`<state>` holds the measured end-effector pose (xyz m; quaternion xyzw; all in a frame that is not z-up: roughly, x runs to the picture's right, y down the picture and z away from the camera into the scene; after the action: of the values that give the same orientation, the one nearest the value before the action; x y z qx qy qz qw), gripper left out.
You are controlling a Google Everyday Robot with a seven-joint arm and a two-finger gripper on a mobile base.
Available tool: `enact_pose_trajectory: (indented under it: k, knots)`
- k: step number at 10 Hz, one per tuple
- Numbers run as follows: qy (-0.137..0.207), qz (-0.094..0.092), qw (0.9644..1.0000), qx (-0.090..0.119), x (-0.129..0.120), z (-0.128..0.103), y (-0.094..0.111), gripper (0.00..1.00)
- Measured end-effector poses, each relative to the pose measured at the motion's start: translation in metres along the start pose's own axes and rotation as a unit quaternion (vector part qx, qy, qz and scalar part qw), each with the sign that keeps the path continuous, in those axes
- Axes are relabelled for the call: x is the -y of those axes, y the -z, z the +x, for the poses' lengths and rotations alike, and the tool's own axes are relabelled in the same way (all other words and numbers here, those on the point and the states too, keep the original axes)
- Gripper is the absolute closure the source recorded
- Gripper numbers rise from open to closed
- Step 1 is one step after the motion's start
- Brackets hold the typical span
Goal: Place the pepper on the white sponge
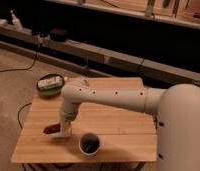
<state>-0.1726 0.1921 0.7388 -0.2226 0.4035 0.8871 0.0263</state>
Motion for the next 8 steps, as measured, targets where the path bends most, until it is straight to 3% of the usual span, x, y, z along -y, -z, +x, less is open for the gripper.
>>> enact_pose_trajectory:
  k: [4,8]
  knots:
    - [-0.008,-0.010,0.9999,-0.002,-0.0016,-0.0039,0.0059,0.97]
    - [-0.006,0.004,1.0000,0.003,0.0028,-0.0027,-0.0007,0.97]
